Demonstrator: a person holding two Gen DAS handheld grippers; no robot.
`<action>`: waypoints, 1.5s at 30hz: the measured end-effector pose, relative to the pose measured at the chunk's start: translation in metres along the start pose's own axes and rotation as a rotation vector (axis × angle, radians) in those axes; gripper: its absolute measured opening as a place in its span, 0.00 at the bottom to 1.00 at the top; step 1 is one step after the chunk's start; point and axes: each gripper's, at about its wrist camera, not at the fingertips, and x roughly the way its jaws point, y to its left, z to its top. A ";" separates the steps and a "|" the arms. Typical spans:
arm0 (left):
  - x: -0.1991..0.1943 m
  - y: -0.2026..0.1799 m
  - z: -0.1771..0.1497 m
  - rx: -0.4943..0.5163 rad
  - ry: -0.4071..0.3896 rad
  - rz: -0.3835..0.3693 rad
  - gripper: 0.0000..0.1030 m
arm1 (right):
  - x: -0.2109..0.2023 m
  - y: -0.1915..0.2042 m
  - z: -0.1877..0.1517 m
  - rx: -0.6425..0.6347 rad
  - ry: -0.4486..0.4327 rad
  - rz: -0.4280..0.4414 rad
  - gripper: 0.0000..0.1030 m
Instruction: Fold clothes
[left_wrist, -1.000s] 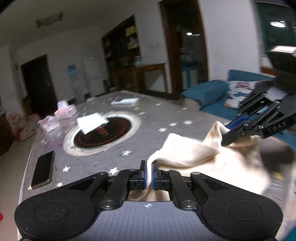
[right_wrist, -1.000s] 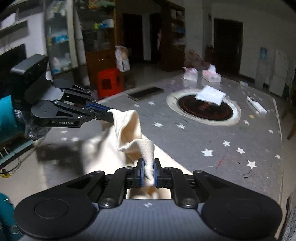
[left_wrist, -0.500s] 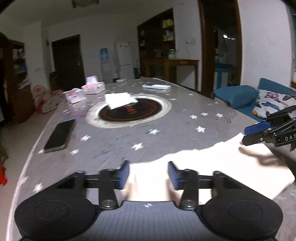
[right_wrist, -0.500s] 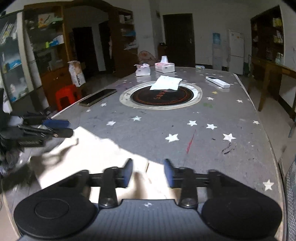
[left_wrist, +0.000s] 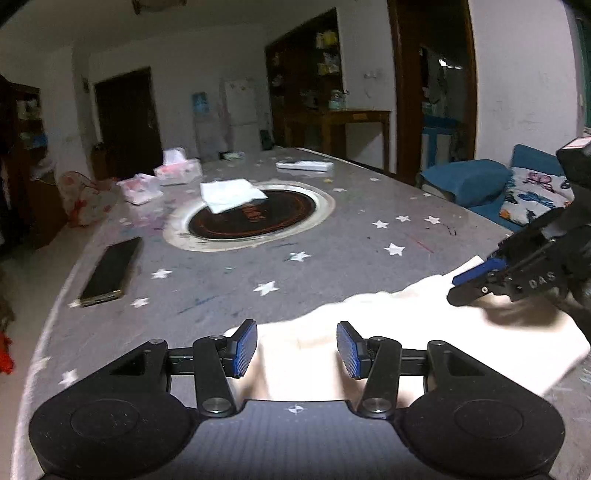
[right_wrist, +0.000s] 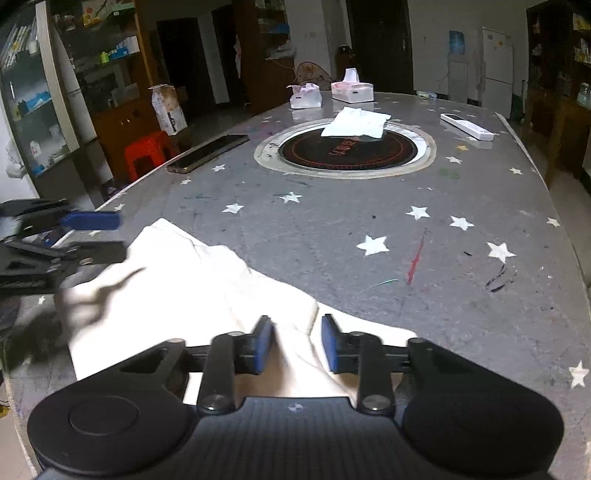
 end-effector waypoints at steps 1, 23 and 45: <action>0.007 0.000 0.002 0.002 0.009 0.001 0.49 | 0.000 0.001 0.000 -0.004 -0.001 -0.002 0.13; 0.013 0.008 -0.003 -0.015 0.000 0.074 0.13 | 0.003 0.016 0.015 -0.122 -0.122 -0.150 0.25; 0.049 -0.008 0.003 0.031 0.062 0.052 0.25 | -0.020 0.001 -0.030 -0.011 -0.112 -0.138 0.24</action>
